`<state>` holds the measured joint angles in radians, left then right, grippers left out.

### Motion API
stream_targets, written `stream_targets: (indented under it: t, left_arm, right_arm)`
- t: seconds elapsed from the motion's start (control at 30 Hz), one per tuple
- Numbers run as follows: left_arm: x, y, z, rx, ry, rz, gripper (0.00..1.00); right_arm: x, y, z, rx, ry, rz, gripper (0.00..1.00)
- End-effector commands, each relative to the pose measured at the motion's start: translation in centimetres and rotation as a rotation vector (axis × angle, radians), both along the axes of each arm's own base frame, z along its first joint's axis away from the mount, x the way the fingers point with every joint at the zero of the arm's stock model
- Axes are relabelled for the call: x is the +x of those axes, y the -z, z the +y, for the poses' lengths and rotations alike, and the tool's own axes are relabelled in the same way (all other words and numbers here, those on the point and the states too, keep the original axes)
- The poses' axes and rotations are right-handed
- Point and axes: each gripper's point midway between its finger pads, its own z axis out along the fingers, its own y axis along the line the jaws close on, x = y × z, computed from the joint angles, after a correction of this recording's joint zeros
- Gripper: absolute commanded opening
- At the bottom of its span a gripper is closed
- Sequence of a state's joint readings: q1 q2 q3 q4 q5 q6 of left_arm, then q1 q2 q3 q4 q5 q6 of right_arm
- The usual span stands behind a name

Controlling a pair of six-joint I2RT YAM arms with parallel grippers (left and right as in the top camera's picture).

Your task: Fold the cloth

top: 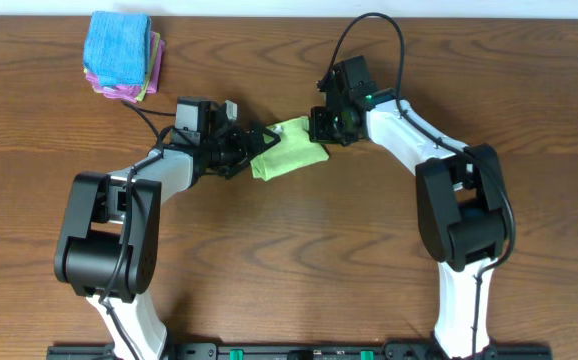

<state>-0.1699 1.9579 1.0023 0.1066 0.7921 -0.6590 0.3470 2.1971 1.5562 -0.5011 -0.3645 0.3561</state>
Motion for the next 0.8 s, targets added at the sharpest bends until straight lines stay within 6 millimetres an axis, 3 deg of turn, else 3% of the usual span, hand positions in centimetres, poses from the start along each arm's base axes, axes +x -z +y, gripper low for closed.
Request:
stream_targets:
  t: [0.0, 0.07, 0.1, 0.13, 0.27, 0.4, 0.53, 0.63, 0.77]
  left_arm:
    - [-2.0, 4.2, 0.8, 0.055, -0.028, 0.136, 0.93]
    - [-2.1, 4.2, 0.8, 0.056, -0.028, 0.141, 0.64]
    - [-2.1, 4.3, 0.9, 0.058, -0.029, 0.144, 0.27]
    - [-2.2, 4.3, 0.9, 0.058, -0.029, 0.146, 0.06]
    - [-1.8, 3.9, 1.0, 0.039, -0.036, 0.137, 0.06]
    - [1.0, 0.3, 1.2, -0.091, -0.053, 0.028, 0.06]
    - [6.2, -7.8, 4.4, -0.221, -0.152, -0.170, 0.06]
    - [9.5, -16.1, 7.7, -0.277, -0.219, -0.377, 0.06]
    - [11.3, -26.1, 12.5, -0.308, -0.297, -0.623, 0.06]
  right_arm:
    - [-1.1, 0.4, 1.6, 0.025, -0.029, 0.031, 0.01]
    - [-1.3, 0.4, 1.8, 0.025, -0.033, 0.031, 0.01]
    - [-1.3, 0.4, 1.8, 0.026, -0.034, 0.031, 0.01]
    - [-1.2, 0.4, 1.8, 0.026, -0.032, 0.031, 0.01]
    - [-1.2, -0.3, 1.5, 0.071, -0.033, 0.051, 0.01]
    - [-0.4, -2.0, -0.6, 0.067, -0.006, 0.049, 0.01]
    - [1.2, -5.7, -3.8, 0.071, 0.036, -0.014, 0.01]
    - [1.8, -8.2, -5.7, 0.073, 0.055, -0.067, 0.01]
    - [1.6, -9.8, -6.9, 0.064, 0.053, -0.093, 0.01]
